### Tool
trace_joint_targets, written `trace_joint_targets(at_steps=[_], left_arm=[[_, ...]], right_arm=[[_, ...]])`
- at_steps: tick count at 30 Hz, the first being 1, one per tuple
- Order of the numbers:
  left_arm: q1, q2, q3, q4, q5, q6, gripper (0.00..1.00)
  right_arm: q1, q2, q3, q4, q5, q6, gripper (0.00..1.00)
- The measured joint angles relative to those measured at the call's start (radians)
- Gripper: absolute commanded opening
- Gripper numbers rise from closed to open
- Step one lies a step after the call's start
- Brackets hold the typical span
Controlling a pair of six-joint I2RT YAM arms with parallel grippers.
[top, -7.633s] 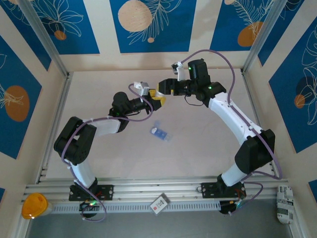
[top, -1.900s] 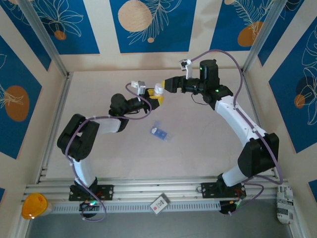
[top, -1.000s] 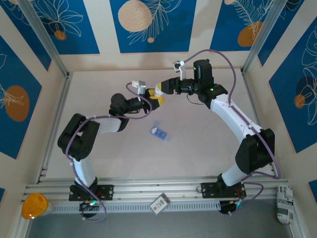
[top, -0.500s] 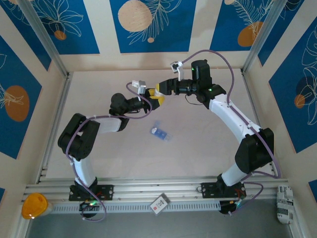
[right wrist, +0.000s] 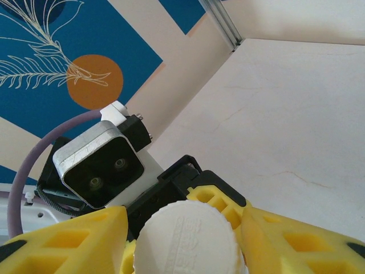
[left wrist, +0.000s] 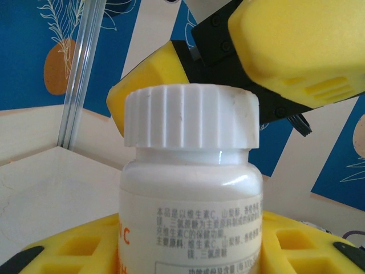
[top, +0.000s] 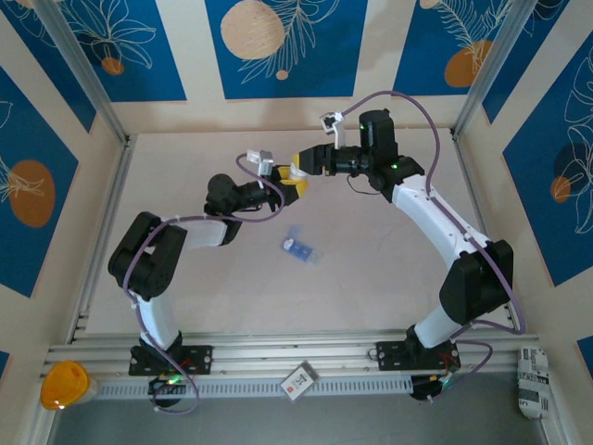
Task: Sort the pills into containers
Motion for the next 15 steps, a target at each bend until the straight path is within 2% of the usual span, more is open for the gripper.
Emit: trace_joint_targets(at_steps=[15], left_arm=[[0.002,0.000,0.008,-0.007,0.003,0.000,0.00]], right_arm=[[0.007,0.000,0.000,0.000,0.011,-0.008,0.43]])
